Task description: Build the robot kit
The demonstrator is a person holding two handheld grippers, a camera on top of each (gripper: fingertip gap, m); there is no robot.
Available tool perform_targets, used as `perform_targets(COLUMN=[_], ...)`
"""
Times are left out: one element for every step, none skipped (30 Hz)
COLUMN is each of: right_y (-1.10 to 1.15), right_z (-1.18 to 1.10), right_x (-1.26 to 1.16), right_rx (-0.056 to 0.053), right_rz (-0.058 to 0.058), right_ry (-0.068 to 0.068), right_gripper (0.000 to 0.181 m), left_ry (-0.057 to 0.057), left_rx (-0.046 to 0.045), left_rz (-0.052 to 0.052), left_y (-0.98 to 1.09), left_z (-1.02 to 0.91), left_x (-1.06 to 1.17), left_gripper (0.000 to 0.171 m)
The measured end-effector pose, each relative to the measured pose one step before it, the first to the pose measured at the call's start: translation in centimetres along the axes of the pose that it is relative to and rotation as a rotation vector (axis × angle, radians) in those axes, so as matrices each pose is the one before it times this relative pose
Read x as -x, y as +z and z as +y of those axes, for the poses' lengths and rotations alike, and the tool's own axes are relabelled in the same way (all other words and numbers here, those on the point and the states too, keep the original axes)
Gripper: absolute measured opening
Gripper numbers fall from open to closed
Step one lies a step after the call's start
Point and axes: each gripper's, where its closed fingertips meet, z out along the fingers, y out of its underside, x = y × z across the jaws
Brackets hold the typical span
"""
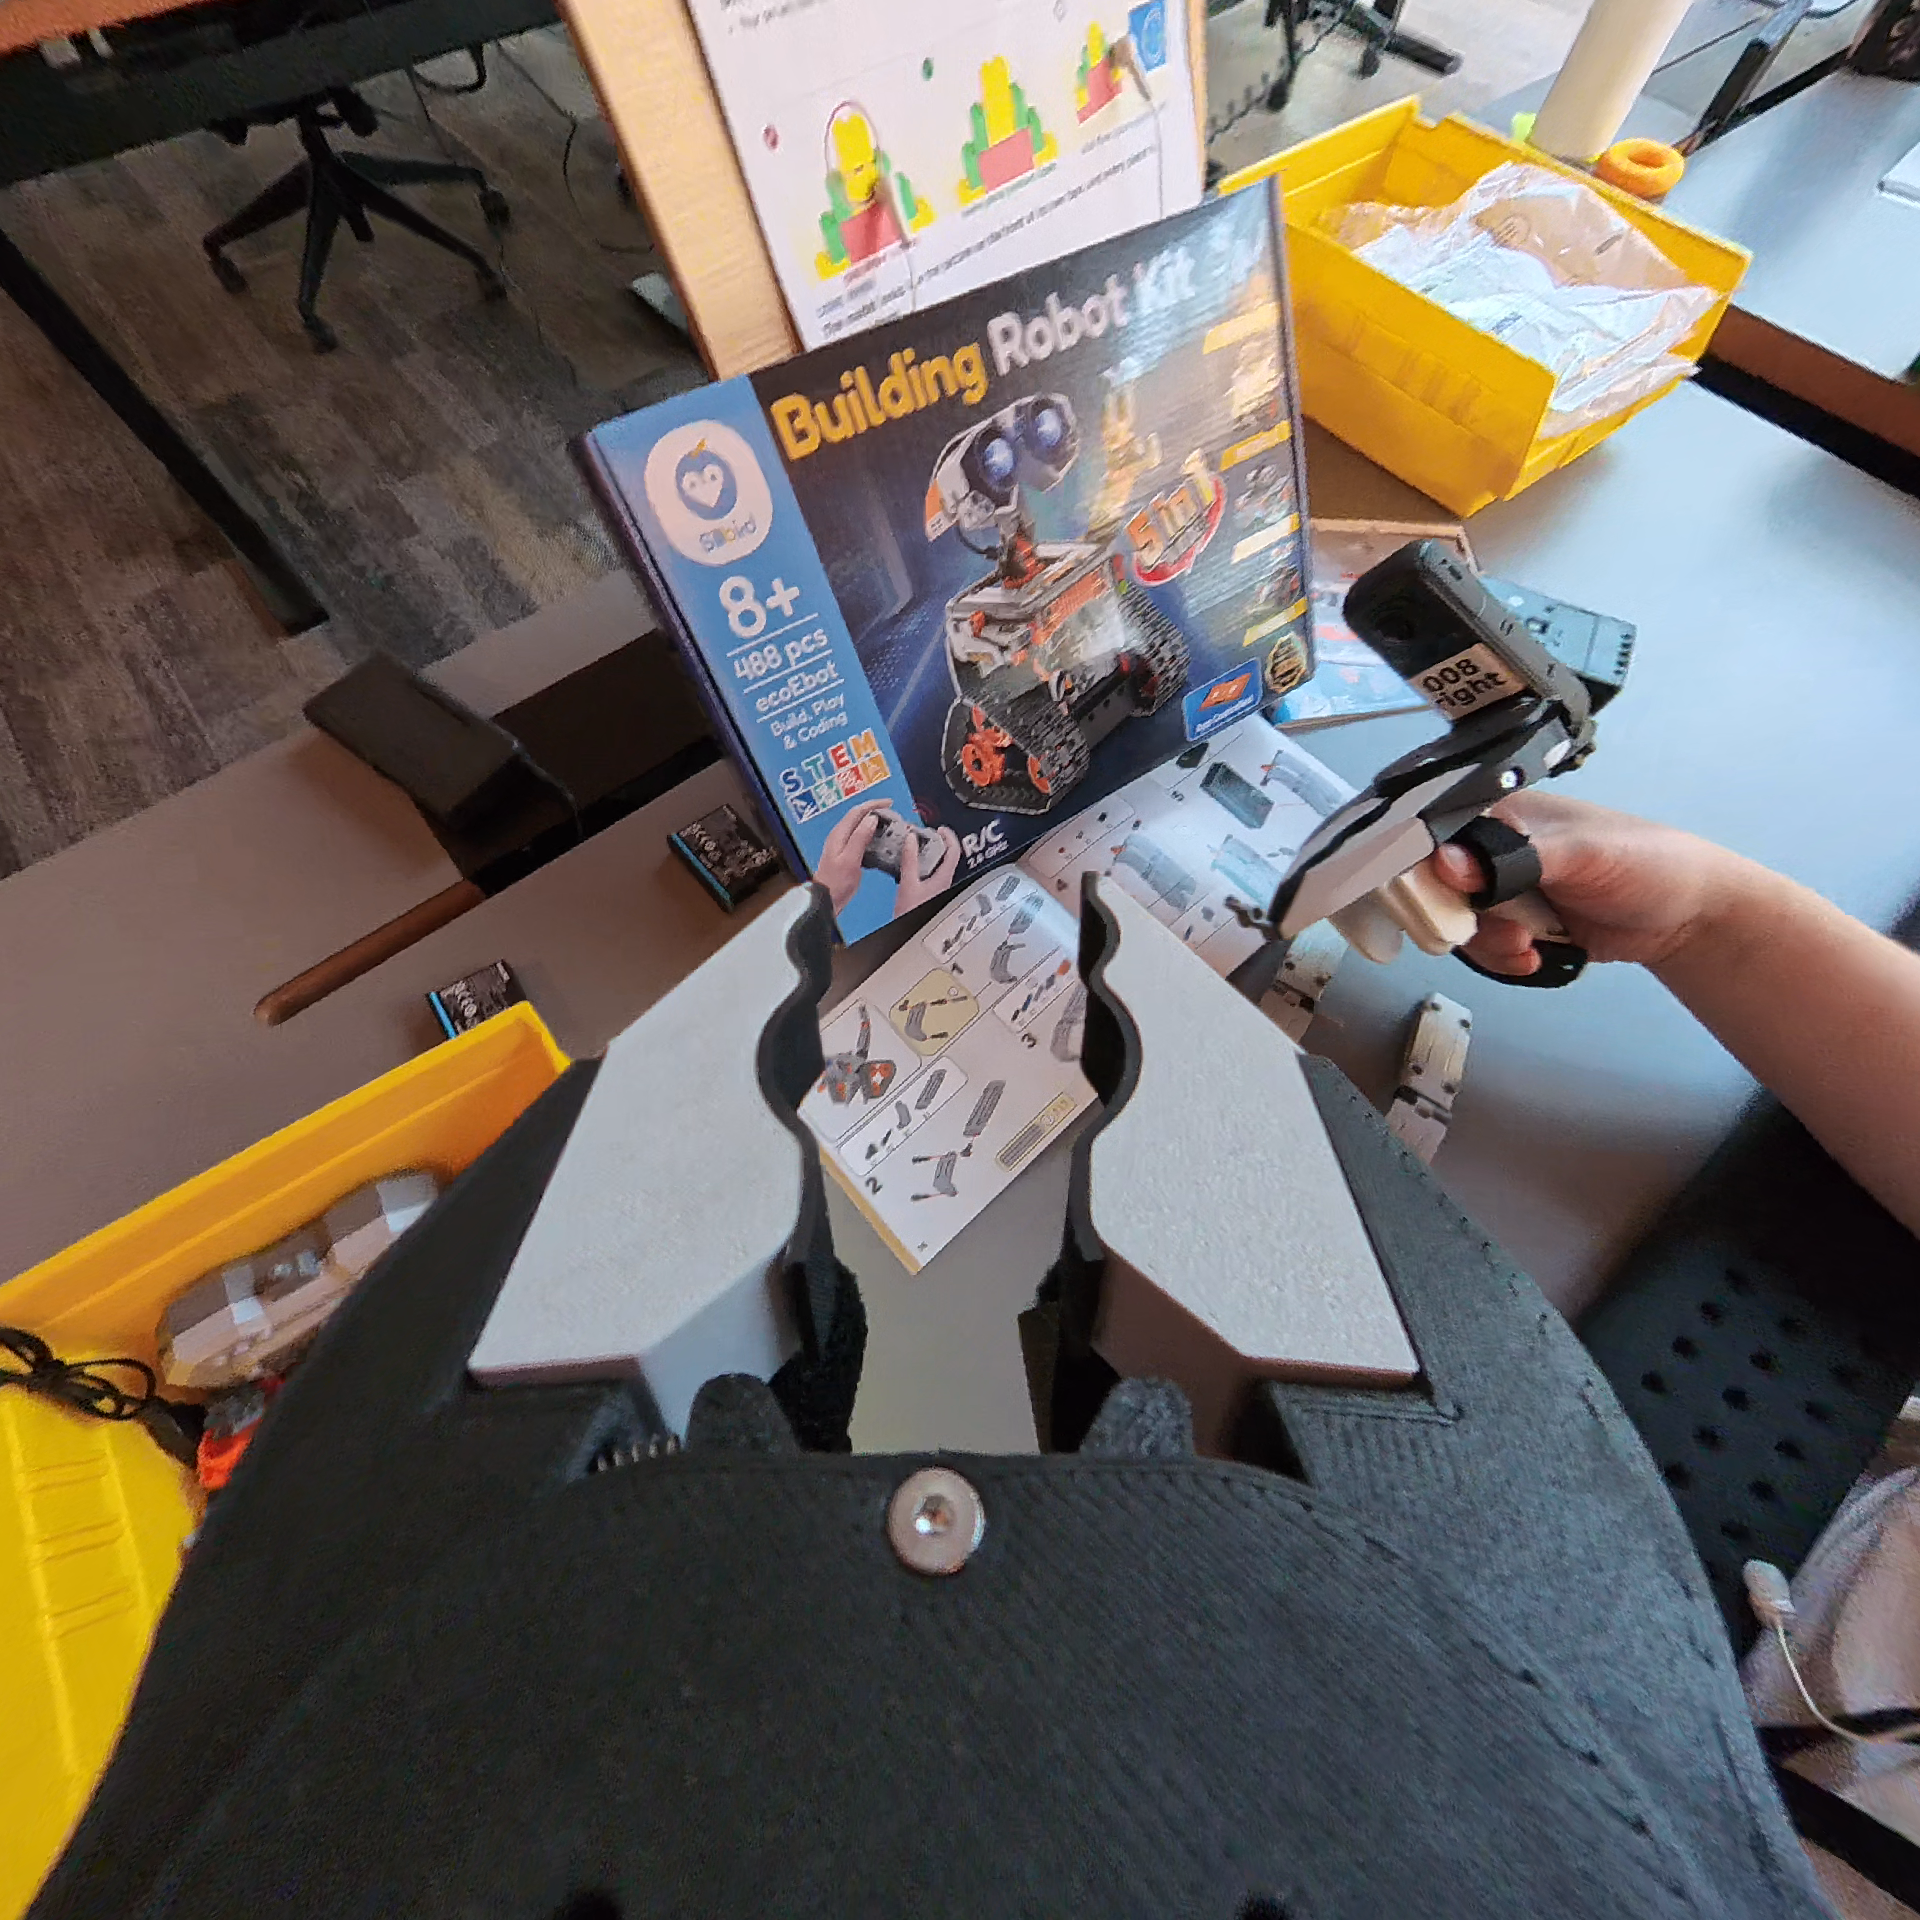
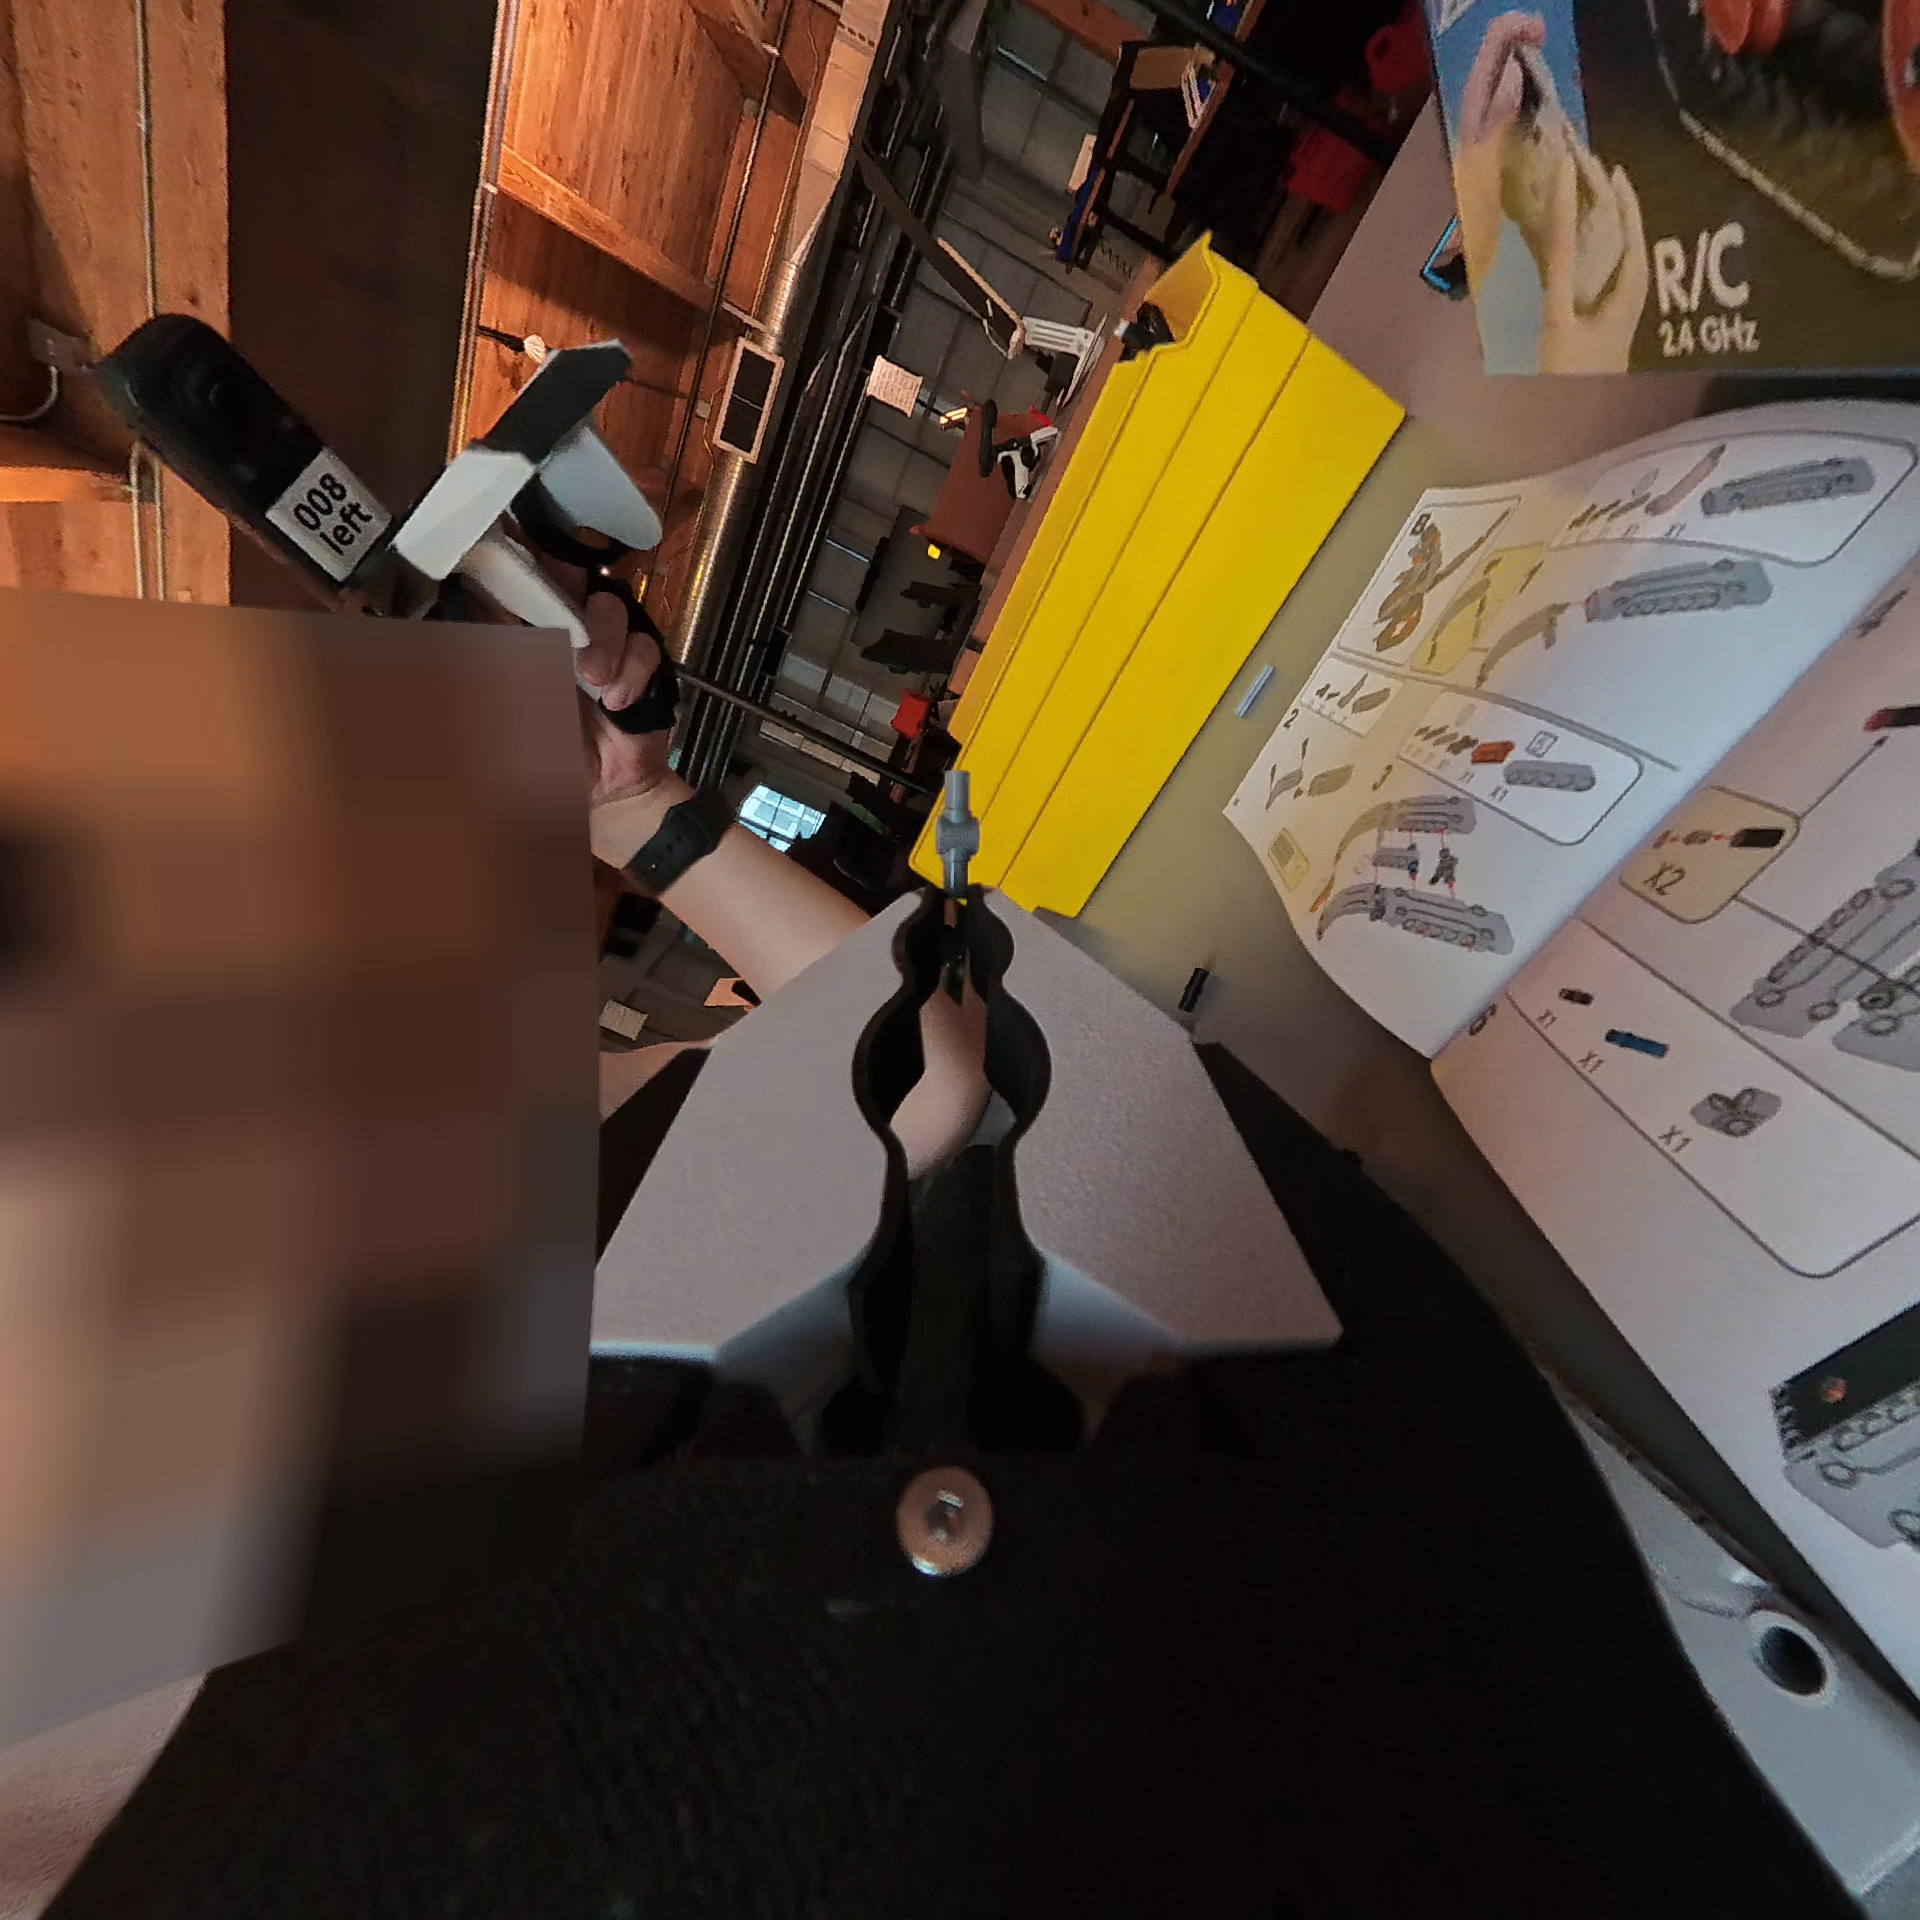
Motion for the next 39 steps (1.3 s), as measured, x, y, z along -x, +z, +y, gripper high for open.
perform_targets(right_y=[-0.071, -0.049, -0.022, 0.010, 0.057, 0.092, 0.118, 0.128, 0.116, 0.077, 0.043, 0.015, -0.013, -0.038, -0.063, -0.099, -0.107, -0.107, -0.115, -0.133, -0.177, -0.197, -0.211, -0.206, -0.214, -0.202, -0.174, -0.153, -0.145, -0.138, -0.149, -0.168, -0.206, -0.260, -0.306, -0.347, -0.376, -0.383, -0.357], right_z=[-0.257, -0.268, -0.168, -0.096, -0.009, 0.066, 0.067, 0.039, -0.024, -0.053, -0.081, -0.141, -0.147, -0.102, -0.149, -0.220, -0.282, -0.340, -0.371, -0.356, -0.348, -0.325, -0.268, -0.282, -0.348, -0.390, -0.374, -0.348, -0.365, -0.290, -0.158, -0.139, -0.211, -0.314, -0.390, -0.429, -0.525, -0.626, -0.598], right_x=[0.180, 0.236, 0.142, 0.111, 0.093, 0.130, 0.158, 0.204, 0.221, 0.088, 0.004, -0.022, -0.133, -0.235, -0.249, -0.250, -0.241, -0.118, -0.112, -0.196, -0.251, -0.237, -0.249, -0.233, -0.125, -0.044, 0.018, 0.107, 0.130, 0.035, -0.054, -0.146, -0.232, -0.222, -0.241, -0.266, -0.235, -0.235, -0.313], right_rx=[-0.0098, -0.0095, -0.0017, 0.0026, 0.0070, 0.0106, 0.0105, 0.0081, 0.0052, 0.0038, 0.0014, -0.0045, -0.0044, -0.0013, -0.0037, -0.0086, -0.0127, -0.0180, -0.0207, -0.0204, -0.0203, -0.0190, -0.0137, -0.0127, -0.0156, -0.0159, -0.0112, -0.0095, -0.0142, -0.0127, -0.0067, -0.0075, -0.0140, -0.0222, -0.0263, -0.0256, -0.0284, -0.0323, -0.0264], right_rz=[-0.0017, -0.0013, 0.0066, 0.0105, 0.0120, 0.0089, 0.0071, 0.0055, 0.0040, 0.0092, 0.0109, 0.0087, 0.0126, 0.0183, 0.0182, 0.0175, 0.0148, 0.0055, 0.0026, 0.0067, 0.0110, 0.0126, 0.0146, 0.0151, 0.0111, 0.0086, 0.0057, -0.0004, -0.0026, 0.0011, 0.0030, 0.0072, 0.0116, 0.0110, 0.0117, 0.0157, 0.0165, 0.0173, 0.0226], right_ry=[-0.0284, -0.0332, -0.0362, -0.0405, -0.0391, -0.0329, -0.0252, -0.0255, -0.0267, -0.0246, -0.0232, -0.0212, -0.0205, -0.0224, -0.0223, -0.0211, -0.0195, -0.0163, -0.0108, -0.0102, -0.0167, -0.0235, -0.0261, -0.0280, -0.0298, -0.0300, -0.0269, -0.0249, -0.0267, -0.0247, -0.0207, -0.0186, -0.0174, -0.0152, -0.0109, -0.0059, -0.0076, -0.0146, -0.0156], right_gripper=[0.002, 0.003, 0.003, 0.003, 0.002, 0.002, 0.002, 0.002, 0.003, 0.002, 0.002, 0.002, 0.002, 0.003, 0.003, 0.003, 0.003, 0.003, 0.003, 0.003, 0.003, 0.003, 0.003, 0.003, 0.003, 0.003, 0.003, 0.003, 0.003, 0.003, 0.003, 0.003, 0.003, 0.003, 0.003, 0.003, 0.003, 0.003, 0.003], left_ry=[0.0089, 0.0057, 0.0047, 0.0044, 0.0023, -0.0028, -0.0088, -0.0114, -0.0107, -0.0079, -0.0048, 0.0006, 0.0047, 0.0030, -0.0015, -0.0030, -0.0060, -0.0109, -0.0154, -0.0143, -0.0075, 0.0013, 0.0111, 0.0136, 0.0057, -0.0027, -0.0039, 0.0012, 0.0064, 0.0086, 0.0063, -0.0016, -0.0132, -0.0227, -0.0281, -0.0290, -0.0268, -0.0213, -0.0133], left_rx=[-0.01872, -0.02191, -0.02458, -0.02716, -0.03141, -0.03706, -0.04376, -0.04985, -0.05262, -0.04965, -0.04325, -0.03448, -0.02626, -0.01975, -0.01778, -0.01863, -0.01630, -0.01102, -0.00423, 0.00201, 0.00453, 0.00574, 0.00557, 0.00498, 0.00851, 0.01490, 0.01800, 0.01433, 0.00627, -0.00044, -0.00694, -0.01404, -0.01828, -0.02006, -0.01947, -0.01255, -0.00363, -0.00028, -0.00532], left_rz=[0.0083, 0.0098, 0.0115, 0.0135, 0.0158, 0.0179, 0.0198, 0.0243, 0.0319, 0.0377, 0.0351, 0.0299, 0.0240, 0.0142, 0.0027, -0.0013, 0.0026, 0.0112, 0.0204, 0.0255, 0.0224, 0.0117, -0.0012, -0.0136, -0.0188, -0.0133, -0.0061, -0.0093, -0.0210, -0.0311, -0.0367, -0.0357, -0.0241, -0.0064, 0.0062, 0.0083, 0.0009, -0.0069, -0.0095], left_y=[-0.152, -0.194, -0.217, -0.240, -0.260, -0.273, -0.294, -0.281, -0.264, -0.240, -0.193, -0.126, -0.066, 0.014, 0.065, 0.094, 0.124, 0.138, 0.147, 0.142, 0.142, 0.141, 0.164, 0.208, 0.239, 0.257, 0.223, 0.165, 0.094, 0.009, -0.018, -0.006, 0.052, 0.152, 0.230, 0.262, 0.254, 0.215, 0.144], left_z=[-0.389, -0.437, -0.469, -0.503, -0.560, -0.642, -0.739, -0.808, -0.823, -0.735, -0.622, -0.478, -0.313, -0.129, -0.013, 0.031, 0.069, 0.119, 0.172, 0.254, 0.295, 0.340, 0.370, 0.366, 0.415, 0.480, 0.504, 0.440, 0.314, 0.177, -0.003, -0.165, -0.272, -0.338, -0.319, -0.198, -0.072, -0.073, -0.207], left_x=[-0.533, -0.554, -0.568, -0.567, -0.563, -0.551, -0.546, -0.586, -0.682, -0.772, -0.742, -0.666, -0.574, -0.438, -0.262, -0.190, -0.236, -0.355, -0.493, -0.562, -0.482, -0.306, -0.080, 0.122, 0.183, 0.049, -0.116, -0.094, 0.080, 0.296, 0.466, 0.546, 0.457, 0.231, 0.072, 0.079, 0.208, 0.306, 0.287], left_gripper=[0.047, 0.046, 0.046, 0.047, 0.047, 0.048, 0.050, 0.052, 0.055, 0.058, 0.063, 0.066, 0.066, 0.068, 0.072, 0.073, 0.073, 0.073, 0.073, 0.073, 0.071, 0.070, 0.067, 0.064, 0.064, 0.064, 0.065, 0.066, 0.067, 0.067, 0.067, 0.067, 0.067, 0.067, 0.067, 0.067, 0.067, 0.067, 0.066])
